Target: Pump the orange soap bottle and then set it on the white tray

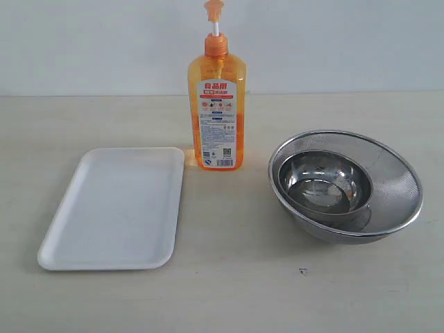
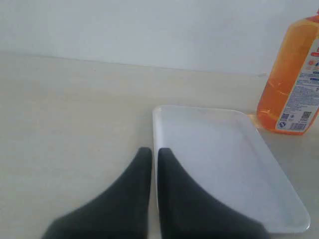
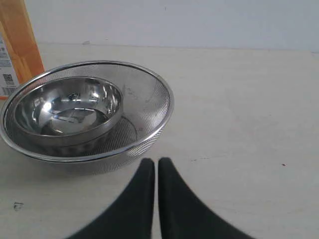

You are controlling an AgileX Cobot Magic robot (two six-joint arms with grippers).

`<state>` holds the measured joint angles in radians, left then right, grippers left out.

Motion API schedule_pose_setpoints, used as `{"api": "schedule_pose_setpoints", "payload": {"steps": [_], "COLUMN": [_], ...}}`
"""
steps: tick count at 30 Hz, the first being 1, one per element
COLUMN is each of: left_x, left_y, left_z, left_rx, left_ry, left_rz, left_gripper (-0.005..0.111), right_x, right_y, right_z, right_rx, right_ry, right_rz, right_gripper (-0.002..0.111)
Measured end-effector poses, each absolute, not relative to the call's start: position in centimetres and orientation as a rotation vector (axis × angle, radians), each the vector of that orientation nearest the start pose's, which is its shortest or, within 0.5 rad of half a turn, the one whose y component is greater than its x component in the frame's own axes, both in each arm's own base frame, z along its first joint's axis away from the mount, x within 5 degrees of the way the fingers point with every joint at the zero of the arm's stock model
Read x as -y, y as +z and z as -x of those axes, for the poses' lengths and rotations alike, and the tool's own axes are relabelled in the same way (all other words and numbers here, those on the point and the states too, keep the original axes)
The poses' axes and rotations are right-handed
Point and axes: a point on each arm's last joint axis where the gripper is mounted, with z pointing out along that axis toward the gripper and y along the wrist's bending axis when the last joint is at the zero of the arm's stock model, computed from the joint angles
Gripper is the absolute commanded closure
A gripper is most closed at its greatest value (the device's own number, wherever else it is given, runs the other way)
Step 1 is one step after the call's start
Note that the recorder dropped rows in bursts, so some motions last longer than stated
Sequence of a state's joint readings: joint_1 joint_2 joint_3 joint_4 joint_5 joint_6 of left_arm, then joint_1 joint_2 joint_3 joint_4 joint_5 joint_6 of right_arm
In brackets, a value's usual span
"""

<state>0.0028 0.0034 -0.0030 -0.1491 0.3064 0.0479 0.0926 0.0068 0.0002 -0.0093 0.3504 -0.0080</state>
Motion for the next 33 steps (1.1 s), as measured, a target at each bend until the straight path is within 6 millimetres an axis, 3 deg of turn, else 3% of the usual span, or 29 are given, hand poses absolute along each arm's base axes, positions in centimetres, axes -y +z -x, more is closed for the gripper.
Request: {"api": "schedule_pose_setpoints", "payload": {"steps": [19, 33], "left_x": [0.4, 0.2], "left_y": [18.7, 20.0], "left_z": [-5.4, -5.6], "left_rx": [-1.783, -1.643], "left_ry": [-0.106, -0.093], "left_rz": [0.055, 0.066], "left_gripper": [0.102, 0.102], "right_x": [-0.5, -0.5], "right_y": [18.2, 18.2], "right_z": [-5.4, -5.4], "right_rx": [-1.835, -1.835], "right_ry": [0.050, 0.050], "right_rz": [0.098, 0.098], "right_gripper": [0.108, 0.108]}}
